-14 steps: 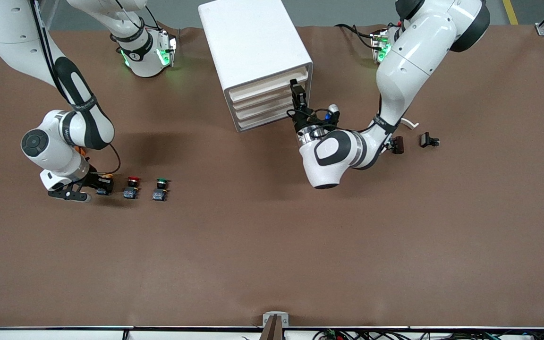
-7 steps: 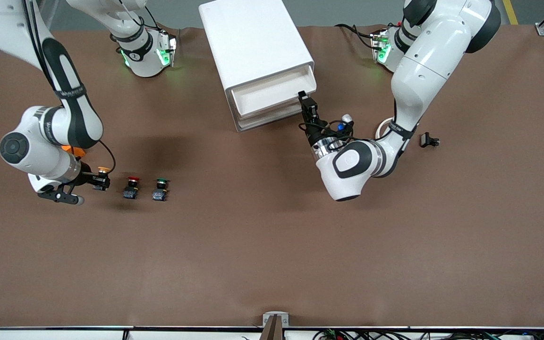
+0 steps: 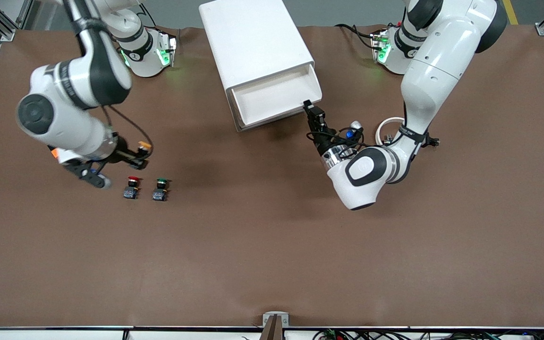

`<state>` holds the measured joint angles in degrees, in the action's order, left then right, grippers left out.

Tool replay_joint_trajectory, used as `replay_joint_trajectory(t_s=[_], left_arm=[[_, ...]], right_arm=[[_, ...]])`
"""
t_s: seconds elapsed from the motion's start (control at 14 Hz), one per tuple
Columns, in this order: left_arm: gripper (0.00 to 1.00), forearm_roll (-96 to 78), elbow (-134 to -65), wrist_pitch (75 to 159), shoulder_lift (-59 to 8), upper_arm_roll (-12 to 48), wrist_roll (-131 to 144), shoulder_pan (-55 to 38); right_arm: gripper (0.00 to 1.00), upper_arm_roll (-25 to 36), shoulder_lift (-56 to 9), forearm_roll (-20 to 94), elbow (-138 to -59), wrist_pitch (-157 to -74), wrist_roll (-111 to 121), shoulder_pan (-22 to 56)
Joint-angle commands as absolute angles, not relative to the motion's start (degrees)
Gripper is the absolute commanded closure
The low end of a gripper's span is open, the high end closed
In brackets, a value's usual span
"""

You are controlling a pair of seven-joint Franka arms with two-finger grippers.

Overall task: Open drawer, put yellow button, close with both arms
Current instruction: 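Pull the drawer open with the left gripper while the right gripper carries the button, then lower the yellow button into the open drawer and open the right gripper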

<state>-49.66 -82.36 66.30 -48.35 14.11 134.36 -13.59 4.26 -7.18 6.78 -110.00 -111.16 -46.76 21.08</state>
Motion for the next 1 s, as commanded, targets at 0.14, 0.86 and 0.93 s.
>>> replay_joint_trajectory(t_s=[0.14, 0.86, 0.93], left_arm=[[0.96, -50.19, -79.1, 63.99, -48.78, 13.45, 135.09, -10.38], [0.67, -50.1, -78.13, 63.11, -50.01, 13.18, 135.09, -9.23], [0.46, -50.1, -78.22, 63.11, -49.92, 13.18, 135.09, -9.23]], right_arm=[[1.0, 5.01, -7.65, 7.65, -104.6, -110.57, -68.52, 34.52], [1.0, 5.18, -13.0, 6.68, -94.4, -110.92, -96.04, 51.49], [1.0, 5.27, -14.66, 6.16, -93.18, -110.92, -98.15, 52.98]])
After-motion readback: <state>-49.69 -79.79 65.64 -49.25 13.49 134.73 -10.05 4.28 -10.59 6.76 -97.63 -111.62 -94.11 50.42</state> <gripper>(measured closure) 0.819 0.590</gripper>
